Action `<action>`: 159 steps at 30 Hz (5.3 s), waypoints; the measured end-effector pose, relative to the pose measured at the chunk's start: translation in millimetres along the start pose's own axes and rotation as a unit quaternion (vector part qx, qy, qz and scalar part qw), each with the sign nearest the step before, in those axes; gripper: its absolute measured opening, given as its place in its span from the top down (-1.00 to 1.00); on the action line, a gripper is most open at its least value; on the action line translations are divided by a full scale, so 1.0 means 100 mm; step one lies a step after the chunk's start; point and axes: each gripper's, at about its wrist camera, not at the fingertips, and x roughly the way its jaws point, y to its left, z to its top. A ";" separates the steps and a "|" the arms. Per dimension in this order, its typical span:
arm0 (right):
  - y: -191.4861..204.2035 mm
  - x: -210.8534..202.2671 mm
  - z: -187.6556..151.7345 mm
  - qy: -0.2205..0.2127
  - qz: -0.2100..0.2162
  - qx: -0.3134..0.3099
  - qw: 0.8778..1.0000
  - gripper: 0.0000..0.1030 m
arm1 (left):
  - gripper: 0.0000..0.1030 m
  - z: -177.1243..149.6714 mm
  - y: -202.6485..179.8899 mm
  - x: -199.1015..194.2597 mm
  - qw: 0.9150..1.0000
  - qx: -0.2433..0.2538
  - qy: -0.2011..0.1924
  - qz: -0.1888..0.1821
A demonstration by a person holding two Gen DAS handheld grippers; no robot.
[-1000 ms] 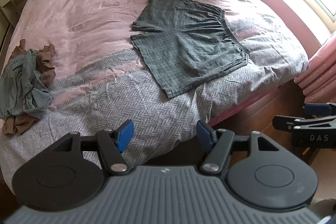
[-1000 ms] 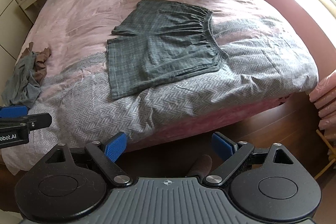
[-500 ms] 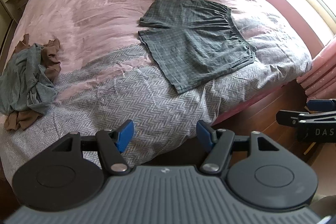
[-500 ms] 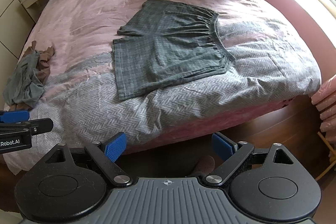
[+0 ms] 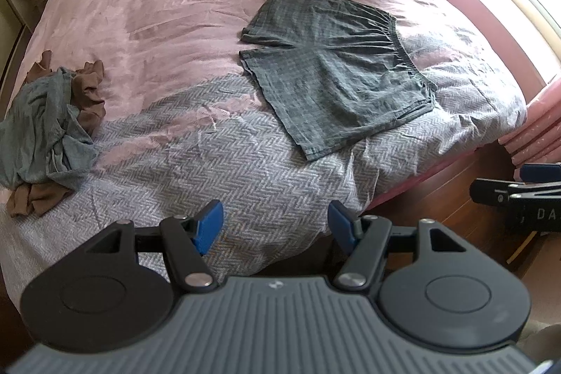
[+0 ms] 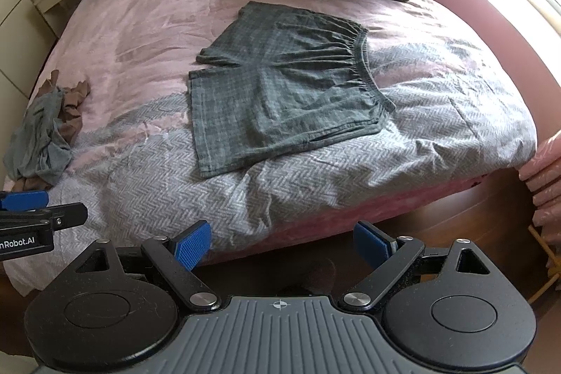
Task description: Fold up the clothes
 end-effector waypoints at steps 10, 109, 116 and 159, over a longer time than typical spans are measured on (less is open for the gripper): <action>-0.08 0.25 0.25 0.022 0.012 -0.018 1.000 -0.76 | -0.21 0.13 -0.01 0.21 0.999 -0.023 0.022 0.015; -2.44 4.15 4.28 0.050 0.149 -0.091 0.983 -0.05 | 0.23 5.19 -0.50 4.84 0.840 0.503 0.031 -0.200; -2.62 4.29 4.36 0.076 0.202 -0.077 0.973 0.06 | 0.35 5.33 -0.53 5.19 0.804 0.541 0.101 -0.225; -1.15 2.62 1.92 -0.039 -0.012 -0.438 0.898 0.90 | 1.00 2.00 -0.23 2.93 0.954 0.288 -0.013 -0.087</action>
